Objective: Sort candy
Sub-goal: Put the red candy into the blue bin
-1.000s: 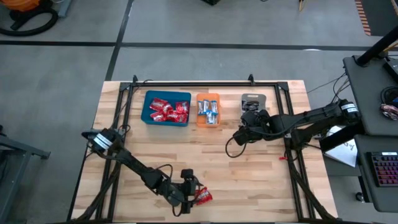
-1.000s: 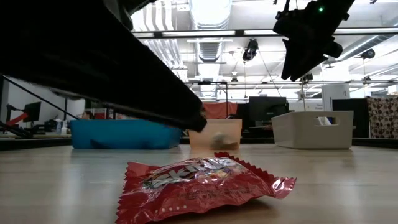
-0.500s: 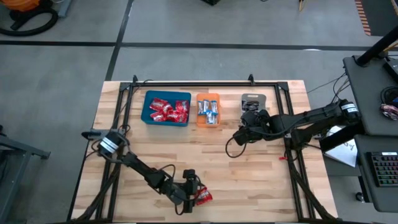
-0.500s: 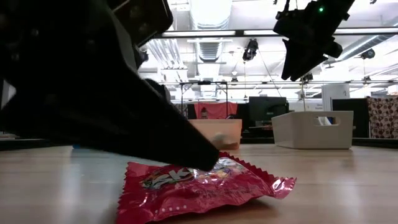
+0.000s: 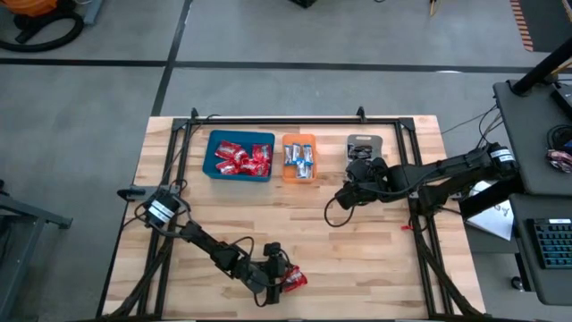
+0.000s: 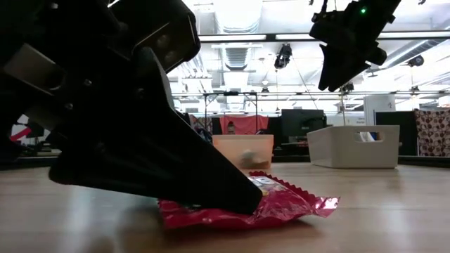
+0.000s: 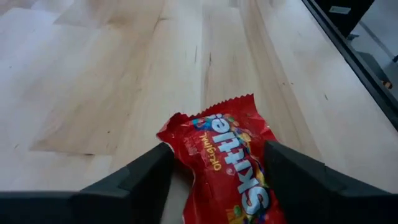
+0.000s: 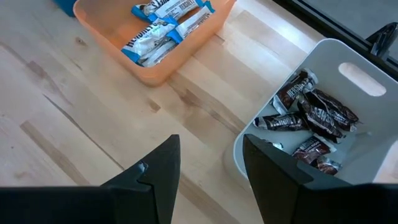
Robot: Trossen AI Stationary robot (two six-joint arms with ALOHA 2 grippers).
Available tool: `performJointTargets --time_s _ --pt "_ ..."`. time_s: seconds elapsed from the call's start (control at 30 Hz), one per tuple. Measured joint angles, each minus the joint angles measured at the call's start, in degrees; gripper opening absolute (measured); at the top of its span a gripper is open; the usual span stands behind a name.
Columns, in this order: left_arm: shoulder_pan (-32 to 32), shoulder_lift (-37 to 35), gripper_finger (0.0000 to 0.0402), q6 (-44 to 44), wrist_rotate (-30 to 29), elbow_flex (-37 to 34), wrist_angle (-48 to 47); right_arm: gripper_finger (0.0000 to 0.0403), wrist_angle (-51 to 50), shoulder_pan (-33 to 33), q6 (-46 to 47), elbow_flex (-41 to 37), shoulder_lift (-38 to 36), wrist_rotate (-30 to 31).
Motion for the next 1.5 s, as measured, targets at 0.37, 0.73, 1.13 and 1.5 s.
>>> performJointTargets --time_s 0.37,0.73,1.13,1.5 --pt "0.04 -0.84 0.0122 2.23 -0.02 -0.09 -1.05 0.0167 0.00 0.07 -0.50 0.00 0.00 0.00" --pt "0.30 -7.13 0.0078 4.39 -1.99 -0.37 -12.27 0.0167 -0.04 0.10 -0.87 -0.02 0.00 -0.02" --pt "5.36 -29.37 0.0077 8.58 -19.15 -0.72 -45.56 0.0167 0.00 0.22 -0.90 -0.02 0.02 -0.01" --pt "28.32 -48.41 0.0077 14.12 -21.16 -10.53 -60.61 0.0167 1.08 0.20 -1.99 -0.02 0.02 0.18"
